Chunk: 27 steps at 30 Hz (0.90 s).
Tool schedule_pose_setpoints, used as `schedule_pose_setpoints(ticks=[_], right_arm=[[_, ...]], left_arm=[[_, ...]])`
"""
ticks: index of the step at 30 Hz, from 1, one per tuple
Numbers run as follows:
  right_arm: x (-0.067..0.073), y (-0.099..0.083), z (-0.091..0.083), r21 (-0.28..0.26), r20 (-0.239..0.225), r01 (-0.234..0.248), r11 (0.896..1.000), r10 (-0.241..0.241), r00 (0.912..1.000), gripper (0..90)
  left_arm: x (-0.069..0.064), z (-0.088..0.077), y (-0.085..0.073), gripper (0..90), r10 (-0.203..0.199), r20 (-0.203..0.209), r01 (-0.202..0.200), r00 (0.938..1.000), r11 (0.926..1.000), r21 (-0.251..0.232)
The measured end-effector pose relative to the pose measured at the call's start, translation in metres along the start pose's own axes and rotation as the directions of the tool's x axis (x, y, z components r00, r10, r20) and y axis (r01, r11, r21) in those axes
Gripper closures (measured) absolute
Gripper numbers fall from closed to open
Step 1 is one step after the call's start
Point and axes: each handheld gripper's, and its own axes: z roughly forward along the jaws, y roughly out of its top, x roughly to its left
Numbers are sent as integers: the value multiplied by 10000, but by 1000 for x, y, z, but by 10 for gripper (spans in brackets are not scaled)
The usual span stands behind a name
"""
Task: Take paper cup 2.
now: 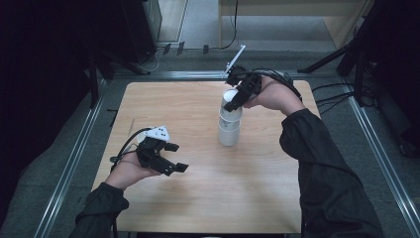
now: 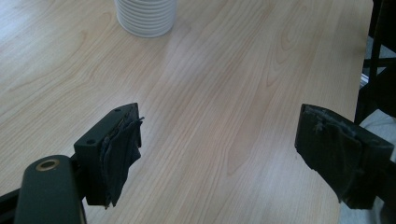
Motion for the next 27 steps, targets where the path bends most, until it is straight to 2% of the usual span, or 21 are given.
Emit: schedule_pose_setpoints(ticks=[7, 13, 18, 21, 27], right_arm=[[7, 6, -26, -135, 426, 326, 9994, -320, 9986, 332], [19, 9, -54, -549, 674, 540, 9970, -503, 9965, 333], [37, 6, -75, -827, 419, 638, 9945, -605, 9973, 336], [48, 0, -82, -987, 211, 894, 9911, -877, 9959, 336], [62, -21, -79, -1537, -183, 828, 9846, -866, 9961, 339]], left_arm=[[0, 0, 2, 148, 96, 55, -95, 9999, 9998, -153], [1, 0, 5, 148, 121, 177, -115, 9998, 9993, -345], [3, 0, 9, 148, 181, 309, -166, 9994, 9987, -487], [3, 1, 11, 148, 200, 316, -183, 9993, 9984, -540], [3, 5, 16, 148, 399, 485, -369, 9980, 9974, -620]])
